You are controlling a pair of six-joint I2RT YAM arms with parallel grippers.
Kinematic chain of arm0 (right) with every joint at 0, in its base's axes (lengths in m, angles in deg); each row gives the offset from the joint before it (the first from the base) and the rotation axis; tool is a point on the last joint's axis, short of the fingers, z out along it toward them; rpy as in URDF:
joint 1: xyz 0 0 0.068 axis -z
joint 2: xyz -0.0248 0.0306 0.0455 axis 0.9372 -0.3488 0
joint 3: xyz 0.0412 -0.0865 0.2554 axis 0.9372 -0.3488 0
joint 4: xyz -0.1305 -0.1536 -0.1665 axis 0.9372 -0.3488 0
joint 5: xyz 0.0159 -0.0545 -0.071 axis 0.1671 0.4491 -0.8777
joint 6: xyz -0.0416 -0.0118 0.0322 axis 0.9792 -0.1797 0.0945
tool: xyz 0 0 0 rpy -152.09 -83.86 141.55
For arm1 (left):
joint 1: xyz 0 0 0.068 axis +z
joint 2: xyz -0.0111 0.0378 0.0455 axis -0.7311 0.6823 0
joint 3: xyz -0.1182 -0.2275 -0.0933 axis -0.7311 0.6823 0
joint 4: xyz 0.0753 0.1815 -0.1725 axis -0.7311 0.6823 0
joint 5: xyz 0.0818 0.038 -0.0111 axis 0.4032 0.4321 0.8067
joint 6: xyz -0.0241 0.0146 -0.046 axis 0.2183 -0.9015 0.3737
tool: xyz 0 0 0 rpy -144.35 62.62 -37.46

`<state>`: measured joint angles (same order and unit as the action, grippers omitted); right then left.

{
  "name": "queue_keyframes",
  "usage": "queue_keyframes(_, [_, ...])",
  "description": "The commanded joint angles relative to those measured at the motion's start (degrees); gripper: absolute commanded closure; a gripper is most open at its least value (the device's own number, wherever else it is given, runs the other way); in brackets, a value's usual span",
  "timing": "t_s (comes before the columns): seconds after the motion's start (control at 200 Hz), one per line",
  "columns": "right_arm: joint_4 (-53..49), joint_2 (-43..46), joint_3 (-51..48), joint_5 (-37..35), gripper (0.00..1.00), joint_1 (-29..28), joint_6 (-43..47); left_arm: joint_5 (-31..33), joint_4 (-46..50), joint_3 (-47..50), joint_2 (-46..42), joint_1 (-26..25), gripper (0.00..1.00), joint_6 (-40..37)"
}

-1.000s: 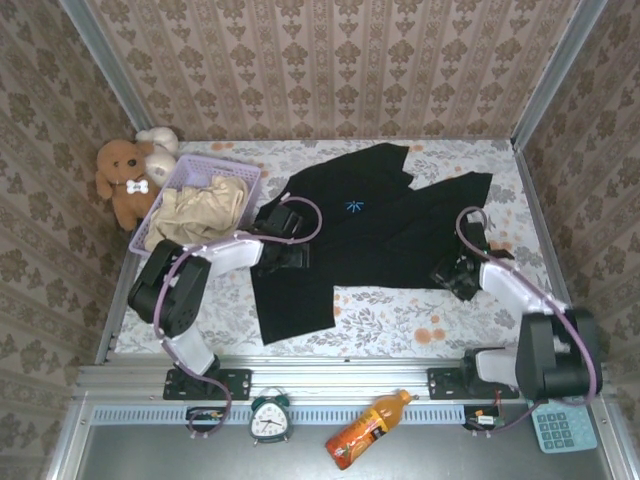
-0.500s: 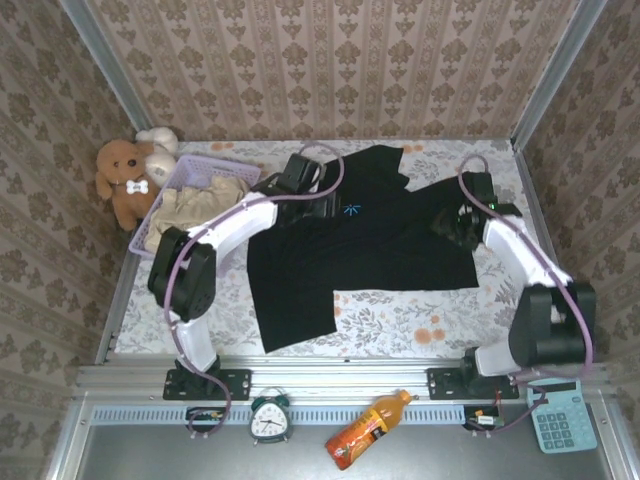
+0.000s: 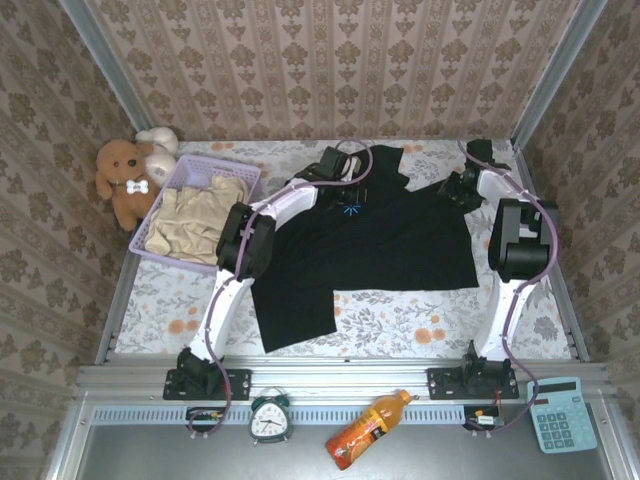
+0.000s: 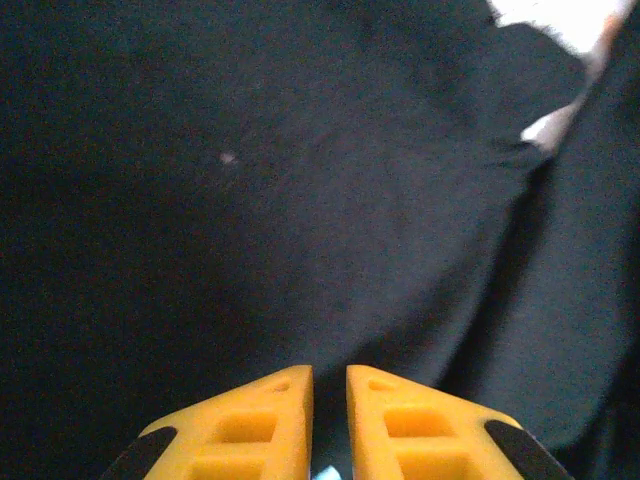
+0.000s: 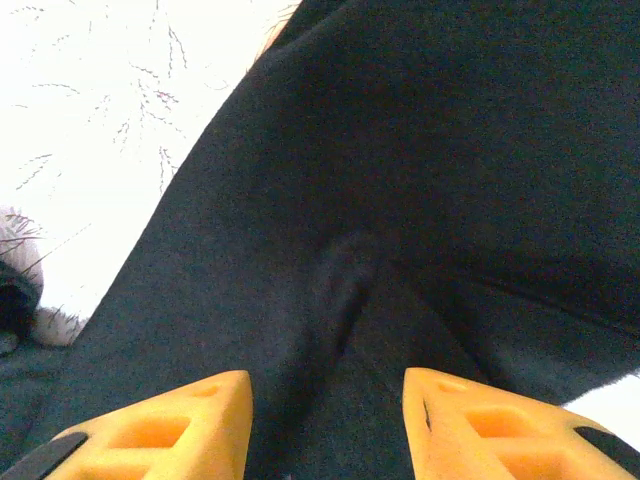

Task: Fold and stack the mixed laundry pile

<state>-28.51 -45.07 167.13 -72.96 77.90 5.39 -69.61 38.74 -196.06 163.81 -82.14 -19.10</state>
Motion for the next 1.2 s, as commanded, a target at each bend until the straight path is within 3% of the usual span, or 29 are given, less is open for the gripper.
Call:
queue_keyframes(0.0, [-2.92,-4.52,4.81,2.34,0.52,-0.41,-0.02,-0.47,3.18,-4.54,2.7,2.51,0.8,5.79])
queue_keyframes(0.265, [-6.95,-9.04,12.59,4.49,0.45,-0.34,0.37,7.19,1.01,-12.51,10.26,10.02,0.81,16.96])
queue_keyframes(0.365, [-7.82,-4.39,10.85,6.28,0.39,-0.45,1.92,8.55,2.28,-17.07,12.37,12.75,0.82,17.93])
queue_keyframes(0.48, [-5.87,4.78,0.63,8.21,0.32,-1.31,1.31,10.66,4.21,-20.45,12.7,13.75,0.82,15.18])
queue_keyframes(0.68, [-1.25,12.81,-16.99,8.61,0.44,-7.34,-2.54,14.08,4.68,-18.15,11.2,14.84,0.82,12.63])
queue_keyframes(0.76, [-0.16,11.27,-18.93,5.78,0.51,-9.65,-3.53,13.04,3.68,-16.88,10.64,15.12,0.82,12.38])
queue_keyframes(0.86, [-1.81,7.22,-18.12,3.14,0.66,-9.74,-5.21,11.65,3.56,-16.48,10.52,15.11,0.82,11.94])
queue_keyframes(0.955, [-5.43,7.2,-18.97,-2.06,0.66,-9.55,-5.4,9.99,3.27,-16.01,10.61,15.32,0.82,12.15])
queue_keyframes(1.025, [-5.7,9.9,-21.44,-0.72,0.68,-9.29,-6.11,7.43,2.15,-15.89,10.86,15.38,0.8,12.44])
queue_keyframes(1.195, [-11.08,18.14,-29.77,-5.23,0.66,-10.43,-6.7,2.16,-1.36,-15.84,10.95,14.96,0.65,13.38])
